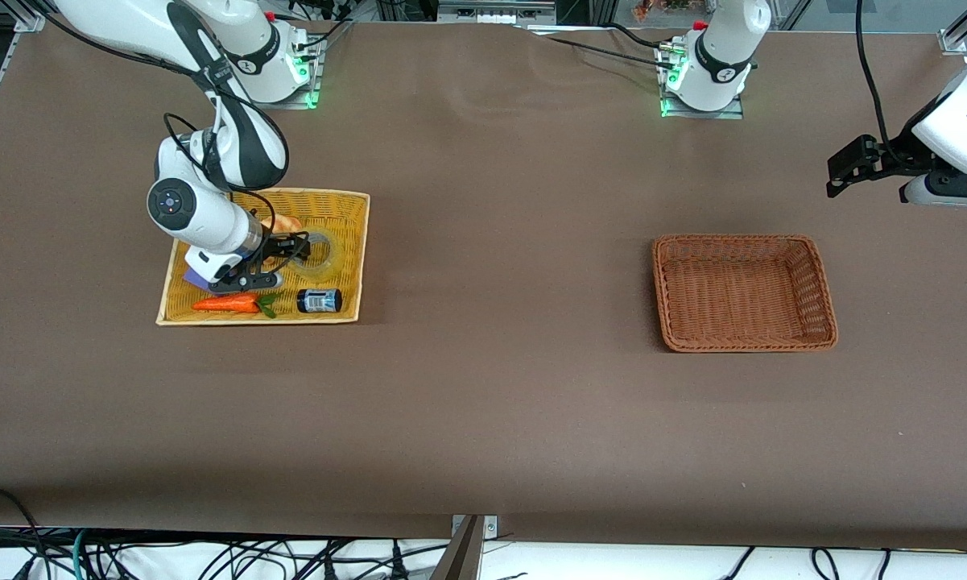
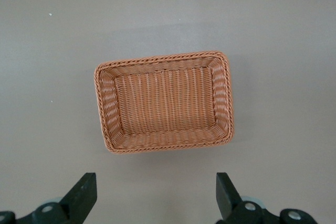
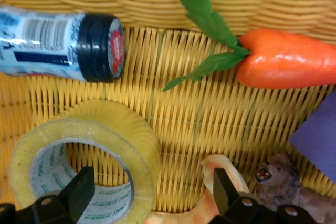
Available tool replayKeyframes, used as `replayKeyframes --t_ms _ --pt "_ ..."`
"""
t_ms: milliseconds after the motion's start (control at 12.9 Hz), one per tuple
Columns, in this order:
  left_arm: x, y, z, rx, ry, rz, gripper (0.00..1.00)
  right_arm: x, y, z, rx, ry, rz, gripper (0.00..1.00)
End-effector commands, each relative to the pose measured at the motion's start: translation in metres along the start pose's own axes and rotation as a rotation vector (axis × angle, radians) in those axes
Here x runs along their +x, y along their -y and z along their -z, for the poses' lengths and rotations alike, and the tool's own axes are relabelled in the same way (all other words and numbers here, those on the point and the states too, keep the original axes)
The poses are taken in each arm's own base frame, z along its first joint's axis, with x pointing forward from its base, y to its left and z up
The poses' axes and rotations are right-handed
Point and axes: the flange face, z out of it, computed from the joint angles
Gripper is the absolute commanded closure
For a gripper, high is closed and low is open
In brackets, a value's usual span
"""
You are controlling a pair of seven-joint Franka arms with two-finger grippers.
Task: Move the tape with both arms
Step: 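Grasp the tape roll with the right gripper and lift it out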
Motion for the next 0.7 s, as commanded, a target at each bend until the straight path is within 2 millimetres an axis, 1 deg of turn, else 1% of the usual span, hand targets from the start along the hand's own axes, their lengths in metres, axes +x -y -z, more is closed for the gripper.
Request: replayKeyframes --t_ms 0,77,155,387,465,542,619 --pt "0.003 0.000 0.005 -0.012 -0.001 -0.023 0.00 -0.012 0.000 -0.005 -0.004 -0.001 -0.012 0.05" --pt "0.003 0.000 0.005 -0.012 -0.001 -0.023 0.00 -0.017 0.000 -0.013 -0.003 -0.012 -0.011 0.13" --pt "0.003 0.000 0.005 -0.012 -0.001 -0.023 0.00 -0.021 -0.001 -0.020 -0.001 -0.030 -0.011 0.25" --pt "0.003 0.001 0.004 -0.012 0.002 -0.021 0.00 -0.020 -0.001 -0.019 -0.004 -0.020 0.002 0.82" --pt "0.003 0.001 0.004 -0.012 0.002 -0.021 0.00 -0.015 -0.001 -0.012 -0.003 -0.031 0.002 0.99" --pt "0.003 0.001 0.004 -0.012 0.002 -0.021 0.00 -0.013 0.001 -0.006 -0.004 -0.017 0.000 1.00" --pt "0.003 0.001 0.004 -0.012 0.002 -0.021 0.00 -0.006 0.001 0.007 -0.001 -0.007 -0.004 1.00"
